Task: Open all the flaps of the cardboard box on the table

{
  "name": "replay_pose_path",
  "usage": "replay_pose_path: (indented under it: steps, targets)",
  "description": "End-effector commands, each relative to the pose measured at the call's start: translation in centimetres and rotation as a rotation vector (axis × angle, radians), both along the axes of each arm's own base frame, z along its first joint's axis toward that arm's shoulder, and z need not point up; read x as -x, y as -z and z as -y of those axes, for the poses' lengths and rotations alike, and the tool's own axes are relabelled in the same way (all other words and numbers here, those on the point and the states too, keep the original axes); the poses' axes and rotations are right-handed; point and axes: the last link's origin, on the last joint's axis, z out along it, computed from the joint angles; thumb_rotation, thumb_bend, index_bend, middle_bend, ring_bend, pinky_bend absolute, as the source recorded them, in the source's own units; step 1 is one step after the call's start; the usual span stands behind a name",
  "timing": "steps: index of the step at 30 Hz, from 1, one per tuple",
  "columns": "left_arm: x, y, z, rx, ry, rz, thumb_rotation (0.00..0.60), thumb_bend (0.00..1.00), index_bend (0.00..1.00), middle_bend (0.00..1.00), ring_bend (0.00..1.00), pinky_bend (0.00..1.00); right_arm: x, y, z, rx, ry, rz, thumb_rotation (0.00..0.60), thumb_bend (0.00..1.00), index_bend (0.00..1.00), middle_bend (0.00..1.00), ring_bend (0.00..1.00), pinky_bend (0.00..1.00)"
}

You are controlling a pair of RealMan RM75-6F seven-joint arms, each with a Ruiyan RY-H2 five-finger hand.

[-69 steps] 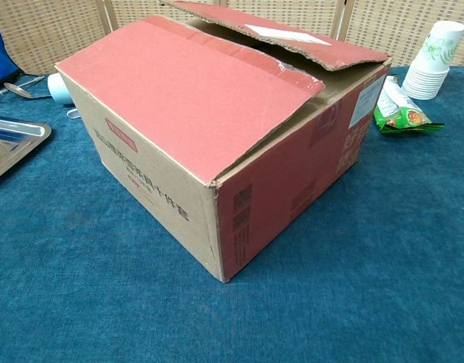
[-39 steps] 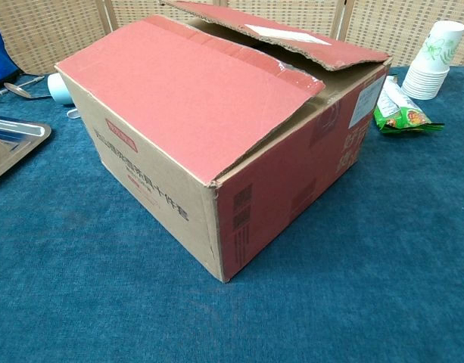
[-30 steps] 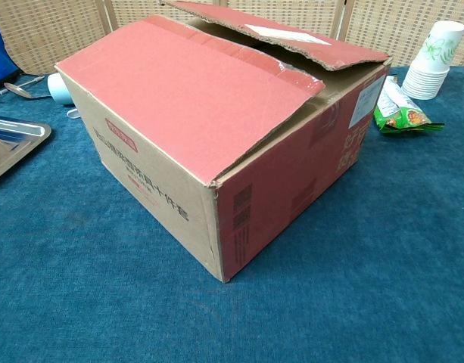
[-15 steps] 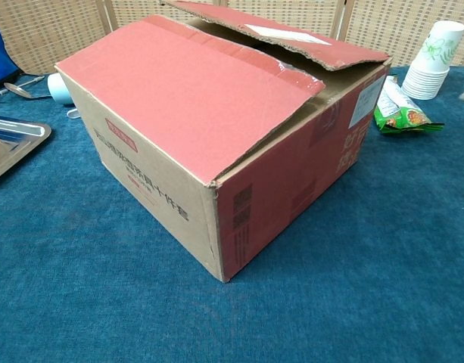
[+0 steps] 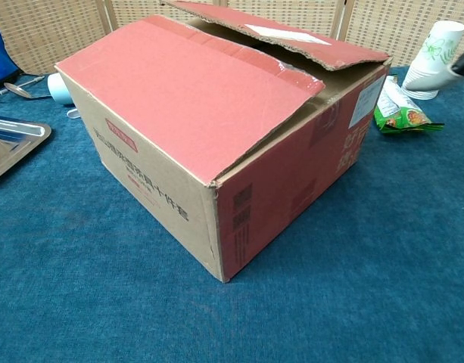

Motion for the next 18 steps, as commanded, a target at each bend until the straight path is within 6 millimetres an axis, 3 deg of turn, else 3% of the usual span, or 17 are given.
replay_pose_path:
  steps: [1,18]
  targets:
    - [0.0,-0.1,0.0,-0.005,0.000,0.002,0.600,0.03,0.00,0.00,0.00,0.00,-0.6,0.5,0.5,0.015,-0.014,0.017,0.600,0.00,0.00,0.00,0.00,0.04]
    - [0.2,-0.5,-0.1,-0.013,-0.009,0.011,0.600,0.03,0.00,0.00,0.00,0.00,-1.9,2.2,1.5,0.045,-0.043,0.082,0.600,0.00,0.00,0.00,0.00,0.04]
